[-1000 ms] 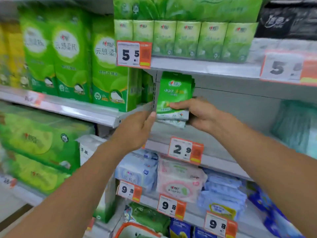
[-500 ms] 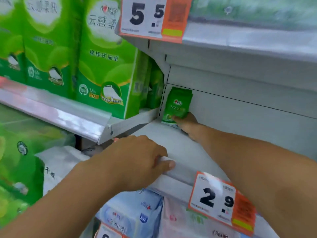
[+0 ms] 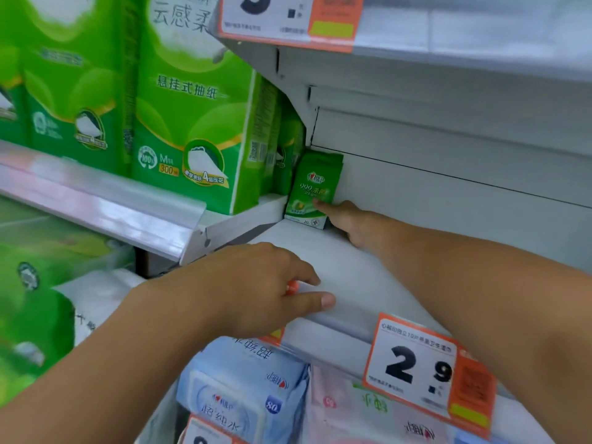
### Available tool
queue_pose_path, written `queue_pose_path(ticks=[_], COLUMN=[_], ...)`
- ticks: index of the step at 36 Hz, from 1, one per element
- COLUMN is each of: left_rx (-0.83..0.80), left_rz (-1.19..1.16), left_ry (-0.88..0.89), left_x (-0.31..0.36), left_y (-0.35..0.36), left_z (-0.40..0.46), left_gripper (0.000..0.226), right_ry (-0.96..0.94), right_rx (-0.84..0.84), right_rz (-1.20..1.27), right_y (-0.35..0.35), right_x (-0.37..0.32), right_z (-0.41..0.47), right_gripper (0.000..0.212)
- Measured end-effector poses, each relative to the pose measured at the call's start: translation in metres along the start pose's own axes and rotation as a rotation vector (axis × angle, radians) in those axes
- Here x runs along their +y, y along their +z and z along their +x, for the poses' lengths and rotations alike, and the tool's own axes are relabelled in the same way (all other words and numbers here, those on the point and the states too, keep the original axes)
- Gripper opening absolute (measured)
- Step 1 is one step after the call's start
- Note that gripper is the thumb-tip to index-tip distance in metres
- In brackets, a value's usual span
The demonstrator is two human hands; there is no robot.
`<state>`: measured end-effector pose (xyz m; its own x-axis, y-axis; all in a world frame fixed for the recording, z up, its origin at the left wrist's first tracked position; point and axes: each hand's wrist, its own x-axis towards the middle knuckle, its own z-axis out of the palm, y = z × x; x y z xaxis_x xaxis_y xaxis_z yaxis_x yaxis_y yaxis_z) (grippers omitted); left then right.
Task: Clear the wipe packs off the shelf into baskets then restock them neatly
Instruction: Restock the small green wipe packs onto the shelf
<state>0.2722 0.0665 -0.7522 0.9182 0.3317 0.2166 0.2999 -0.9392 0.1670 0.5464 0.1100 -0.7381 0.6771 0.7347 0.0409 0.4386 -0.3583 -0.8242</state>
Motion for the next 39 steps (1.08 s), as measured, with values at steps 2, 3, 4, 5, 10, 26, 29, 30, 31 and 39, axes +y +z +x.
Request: queue_pose_path(ticks=[2,3,4,5,10,26,29,30,31,39], left_rx=[-0.014,-0.018,-0.014,-0.004,0.180,-1.032,-1.145,-1.138,-1.115,-0.867], left_rz=[0.002,0.006,0.014,0.028,0.076,0.138,0.087,0.070,0.059,-0.124], left_ry=[-0.006,-0.011,-0.010,-0.006,0.094,-0.272,-0.391,-0.381,-0.367,-0.363], left_x=[0.000,0.002,0.003,0.005,0.030,0.117,0.118,0.119,0.121,0.122], left_y=[-0.001,-0.002,-0.002,-0.002,-0.006,0.129,0.142,0.144,0.147,0.164], left_z=[0.001,0.001,0.001,0.000,-0.022,-0.233,-0.233,-0.229,-0.225,-0.211], left_gripper=[0.062,0.061,0.060,0.058,0.039,0.070,0.084,0.084,0.083,0.082], right_ry=[0.030,0.049,0.054,0.057,-0.221,-0.460,-0.394,-0.352,-0.311,-0.259], right_rx=[-0.012,-0.009,-0.019,-0.050,-0.008,-0.767,-0.761,-0.763,-0.768,-0.848], right_rz=[0.011,-0.019,-0.049,-0.068,-0.429,-0.749,-0.760,-0.767,-0.776,-0.717], right_y=[-0.008,-0.013,-0.018,-0.024,-0.052,0.056,0.088,0.095,0.102,0.095], right_x=[-0.004,-0.006,-0.009,-0.012,-0.028,0.196,0.199,0.202,0.206,0.181], right_z=[-0.008,-0.014,-0.022,-0.035,-0.139,-0.446,-0.450,-0.449,-0.447,-0.415], right_gripper=[0.064,0.070,0.075,0.077,0.057,0.074,0.075,0.075,0.073,0.043])
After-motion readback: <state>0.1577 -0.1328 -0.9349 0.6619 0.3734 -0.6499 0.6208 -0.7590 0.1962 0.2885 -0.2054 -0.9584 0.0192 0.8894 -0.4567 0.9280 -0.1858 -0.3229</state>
